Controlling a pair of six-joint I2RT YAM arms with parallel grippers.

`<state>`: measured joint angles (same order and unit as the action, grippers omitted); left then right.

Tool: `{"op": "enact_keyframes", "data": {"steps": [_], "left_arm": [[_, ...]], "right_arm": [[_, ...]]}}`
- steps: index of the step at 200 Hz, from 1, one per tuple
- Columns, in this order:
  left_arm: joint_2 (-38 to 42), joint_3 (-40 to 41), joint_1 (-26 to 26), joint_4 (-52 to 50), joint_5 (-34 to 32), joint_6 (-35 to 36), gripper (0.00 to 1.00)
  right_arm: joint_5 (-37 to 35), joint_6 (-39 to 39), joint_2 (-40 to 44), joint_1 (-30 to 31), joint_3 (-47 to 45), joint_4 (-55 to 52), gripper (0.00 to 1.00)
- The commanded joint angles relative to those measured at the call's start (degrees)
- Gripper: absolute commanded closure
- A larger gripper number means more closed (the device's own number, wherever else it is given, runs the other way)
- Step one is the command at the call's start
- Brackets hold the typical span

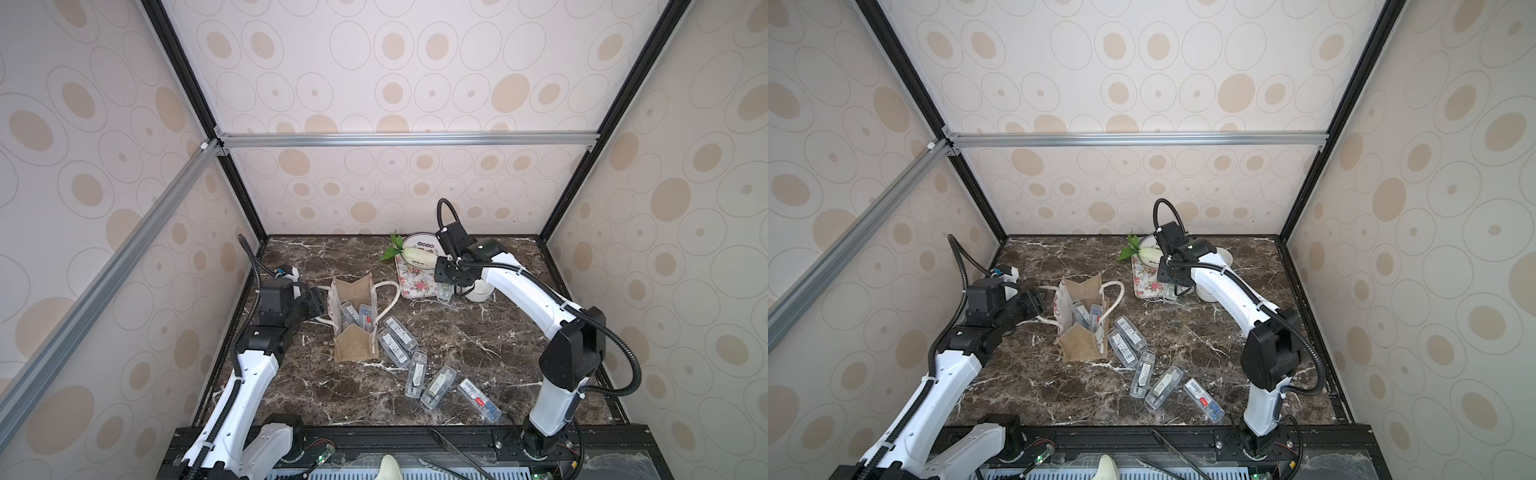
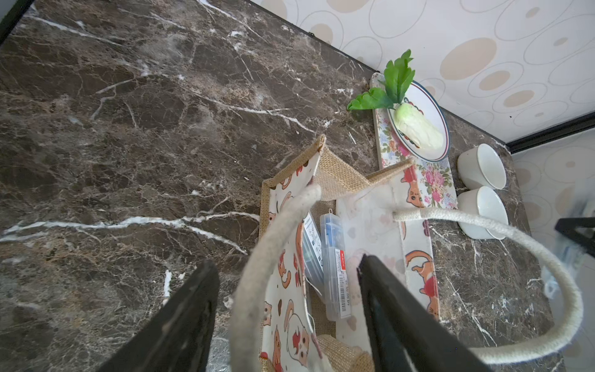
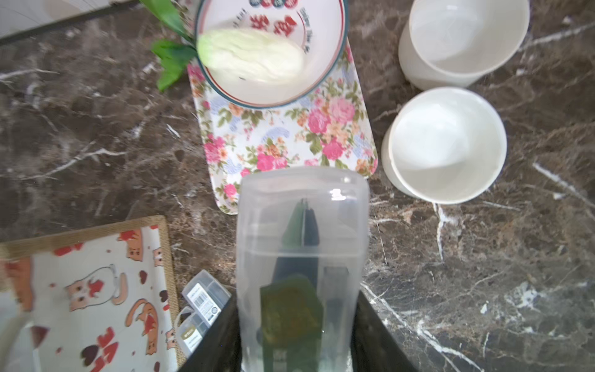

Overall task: Put the compass set into the canvas bag
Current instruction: Place the compass set in the canvas bag.

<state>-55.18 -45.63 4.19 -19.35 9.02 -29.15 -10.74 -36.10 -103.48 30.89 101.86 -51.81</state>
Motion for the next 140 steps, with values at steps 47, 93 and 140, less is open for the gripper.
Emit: {"op": "enact_keyframes", "data": {"steps": [47,93,140], "left_arm": [[-0.55,-1.45,0.21,0.83,1.63,-0.97,0.35],[-0.2,-1.26,0.22,0.82,1.76,-1.35,0.36],[0.52,-1.23,0.31,-0.06,1.31,-1.0,0.36]], "right_arm": [[0.21,16.62,-7.47,12.78,24.19,-2.62,0.51],[1.74,26.59,-20.77,23.97,39.62,-4.14,0.51],[3.42,25.81,-28.77,26.85,43.51,-3.44,0.51]]}}
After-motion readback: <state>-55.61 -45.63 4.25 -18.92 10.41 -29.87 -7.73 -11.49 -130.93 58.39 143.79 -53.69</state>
